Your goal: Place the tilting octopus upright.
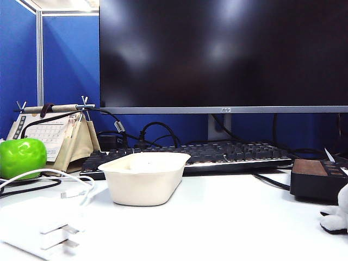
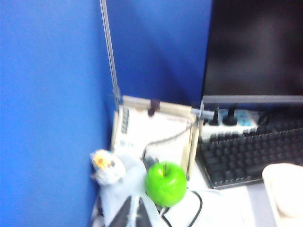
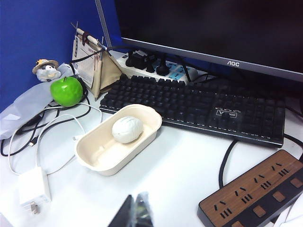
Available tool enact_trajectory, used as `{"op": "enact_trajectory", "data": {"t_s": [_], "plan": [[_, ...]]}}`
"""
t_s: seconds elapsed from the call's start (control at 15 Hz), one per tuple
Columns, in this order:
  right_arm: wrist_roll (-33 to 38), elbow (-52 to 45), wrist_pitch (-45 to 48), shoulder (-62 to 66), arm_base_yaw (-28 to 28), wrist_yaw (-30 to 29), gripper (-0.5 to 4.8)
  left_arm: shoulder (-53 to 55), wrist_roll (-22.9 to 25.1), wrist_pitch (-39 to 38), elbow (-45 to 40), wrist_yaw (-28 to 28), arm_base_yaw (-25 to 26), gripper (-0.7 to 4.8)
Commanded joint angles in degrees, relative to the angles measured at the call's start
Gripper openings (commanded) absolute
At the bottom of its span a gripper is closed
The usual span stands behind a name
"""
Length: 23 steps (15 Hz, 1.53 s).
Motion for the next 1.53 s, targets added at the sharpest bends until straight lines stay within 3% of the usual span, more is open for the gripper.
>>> {"op": "enact_trajectory", "data": {"t_s": [0.07, 0.2, 0.47, 0.87, 1.13, 1.53], "plan": [[0.1, 0.1, 0.9, 0.0, 0.0, 0.2, 0.08, -2.9, -0.4, 8.3, -10.0, 0.2, 0.1, -0.05], [0.1, 0.1, 0.9, 0.0, 0.0, 0.2, 0.08, -6.7, -0.4, 12.0, -17.1, 0.2, 0.1, -0.05], [0.1, 0.1, 0.9, 0.0, 0.0, 0.2, 0.08, -13.6, -0.5, 11.7, -24.9, 0.2, 0.0, -0.05], [0.1, 0.1, 0.9, -0.3, 0.0, 0.2, 0.08, -13.5, 0.5, 14.0, -25.0, 0.0, 0.0, -0.05], [0.1, 0.1, 0.9, -0.3, 0.0, 0.2, 0.08, -13.5, 1.1, 23.7, -27.8, 0.0, 0.0, -0.05], [0.1, 0.1, 0.9, -0.3, 0.0, 0.2, 0.08, -13.5, 1.3, 30.5, -33.9, 0.0, 0.0, -0.05]]}}
